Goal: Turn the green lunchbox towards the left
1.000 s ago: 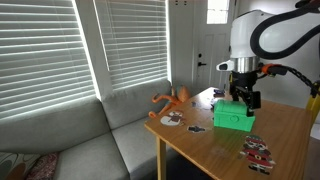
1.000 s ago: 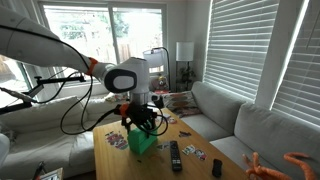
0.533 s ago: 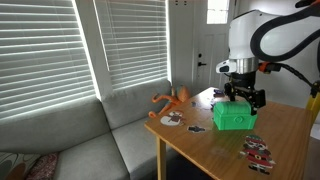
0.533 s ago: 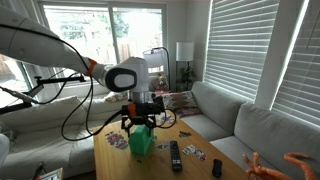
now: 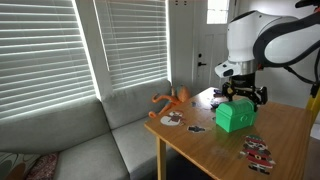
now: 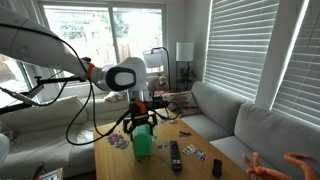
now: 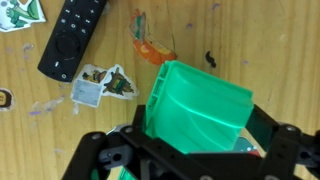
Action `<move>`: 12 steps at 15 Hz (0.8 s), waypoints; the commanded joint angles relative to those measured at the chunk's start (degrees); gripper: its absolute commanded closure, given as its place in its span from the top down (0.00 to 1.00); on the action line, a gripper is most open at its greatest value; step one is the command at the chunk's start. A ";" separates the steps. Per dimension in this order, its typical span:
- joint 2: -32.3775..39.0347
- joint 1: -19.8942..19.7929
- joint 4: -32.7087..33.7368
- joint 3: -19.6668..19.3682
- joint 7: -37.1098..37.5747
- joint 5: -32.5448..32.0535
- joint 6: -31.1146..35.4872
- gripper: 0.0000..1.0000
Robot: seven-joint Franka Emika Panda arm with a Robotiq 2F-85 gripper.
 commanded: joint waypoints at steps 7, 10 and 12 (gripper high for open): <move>-0.76 0.22 -3.30 0.68 -9.75 -4.46 9.31 1.00; -0.92 0.20 -3.56 0.61 -12.64 -3.81 10.02 1.00; -0.95 0.14 -3.50 0.61 -13.02 -3.41 9.87 1.00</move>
